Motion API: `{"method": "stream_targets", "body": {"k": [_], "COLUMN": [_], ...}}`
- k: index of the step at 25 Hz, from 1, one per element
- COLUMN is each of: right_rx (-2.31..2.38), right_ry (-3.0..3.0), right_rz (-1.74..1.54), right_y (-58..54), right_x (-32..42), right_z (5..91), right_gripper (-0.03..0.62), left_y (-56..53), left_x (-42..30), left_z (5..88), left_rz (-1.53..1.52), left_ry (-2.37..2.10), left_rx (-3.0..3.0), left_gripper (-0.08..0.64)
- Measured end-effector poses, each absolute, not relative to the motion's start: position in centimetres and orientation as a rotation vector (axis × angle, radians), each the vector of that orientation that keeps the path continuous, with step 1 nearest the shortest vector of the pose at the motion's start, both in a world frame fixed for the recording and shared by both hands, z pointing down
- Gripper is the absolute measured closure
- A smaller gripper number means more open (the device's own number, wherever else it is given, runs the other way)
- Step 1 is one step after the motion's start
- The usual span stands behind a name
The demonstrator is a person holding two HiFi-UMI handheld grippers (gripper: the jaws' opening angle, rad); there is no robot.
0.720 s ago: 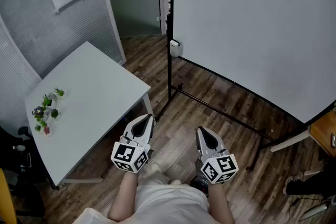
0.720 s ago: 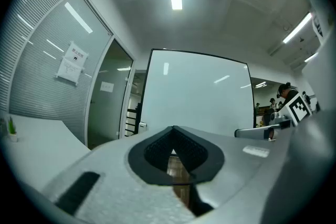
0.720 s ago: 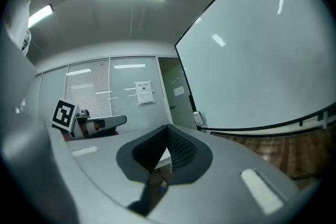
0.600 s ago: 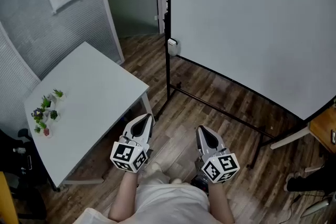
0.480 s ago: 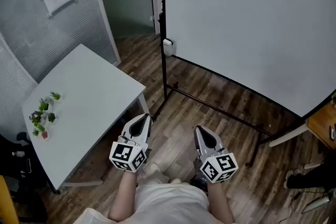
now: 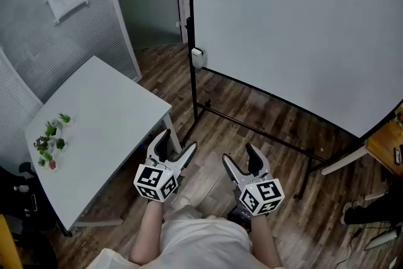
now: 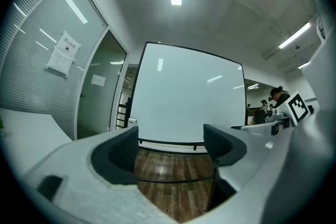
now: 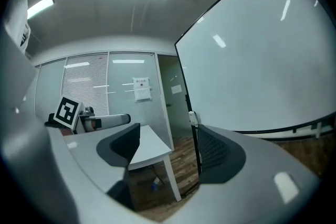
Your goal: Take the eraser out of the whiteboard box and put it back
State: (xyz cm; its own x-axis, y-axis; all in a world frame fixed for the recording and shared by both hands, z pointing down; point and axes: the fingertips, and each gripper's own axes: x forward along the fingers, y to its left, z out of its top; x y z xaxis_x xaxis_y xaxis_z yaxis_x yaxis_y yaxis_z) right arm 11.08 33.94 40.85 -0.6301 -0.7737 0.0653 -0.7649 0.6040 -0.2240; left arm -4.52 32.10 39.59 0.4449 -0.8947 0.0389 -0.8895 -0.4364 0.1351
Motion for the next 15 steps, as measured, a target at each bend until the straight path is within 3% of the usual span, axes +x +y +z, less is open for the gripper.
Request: {"method": "stream_targets", "body": {"k": [3,15], "right_rx": [-1.335,-1.301], "right_ry": [2.763,2.789], "right_rz": [-0.358,-0.404], "right_y": [33.9,29.2], "right_x": [11.4,10.6], "right_z": [40.7,42.2], "right_gripper": [0.247,0.247], "left_y": [32.3,27.6], "left_x": [-4.2,-4.6], "left_z": [39.2,40.8], "left_rz": [-0.036,0.005], "left_ry": [-1.614,-1.615], "left_rx": [2.578,2.551], "left_gripper": [0.154,0.153]}}
